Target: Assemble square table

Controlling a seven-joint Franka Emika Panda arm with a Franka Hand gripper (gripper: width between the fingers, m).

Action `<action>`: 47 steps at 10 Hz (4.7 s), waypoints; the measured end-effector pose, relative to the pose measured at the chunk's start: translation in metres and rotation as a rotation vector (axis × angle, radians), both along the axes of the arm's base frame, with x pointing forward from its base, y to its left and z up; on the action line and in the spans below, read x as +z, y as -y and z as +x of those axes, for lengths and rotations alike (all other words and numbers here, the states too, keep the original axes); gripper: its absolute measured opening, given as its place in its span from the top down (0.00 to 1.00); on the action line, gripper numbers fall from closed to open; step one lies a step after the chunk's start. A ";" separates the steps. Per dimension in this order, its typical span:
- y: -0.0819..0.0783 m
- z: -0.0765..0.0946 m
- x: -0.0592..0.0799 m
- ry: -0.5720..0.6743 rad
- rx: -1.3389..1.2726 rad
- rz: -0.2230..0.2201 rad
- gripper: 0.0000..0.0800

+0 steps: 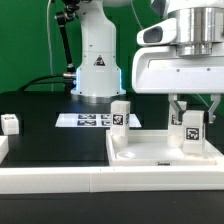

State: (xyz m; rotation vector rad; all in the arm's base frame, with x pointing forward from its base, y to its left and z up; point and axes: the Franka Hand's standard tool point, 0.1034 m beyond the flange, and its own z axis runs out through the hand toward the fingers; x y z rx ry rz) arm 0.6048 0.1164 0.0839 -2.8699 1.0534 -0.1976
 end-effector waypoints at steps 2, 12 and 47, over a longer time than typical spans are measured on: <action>0.000 0.000 0.000 -0.006 -0.201 0.030 0.64; -0.002 -0.001 -0.001 -0.034 -0.824 0.136 0.64; -0.002 0.000 -0.003 0.014 -0.337 0.028 0.64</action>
Offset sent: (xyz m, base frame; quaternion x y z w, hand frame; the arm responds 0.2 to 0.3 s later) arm -0.0008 -0.0044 -0.0101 -0.0471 -0.0213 0.2501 0.9668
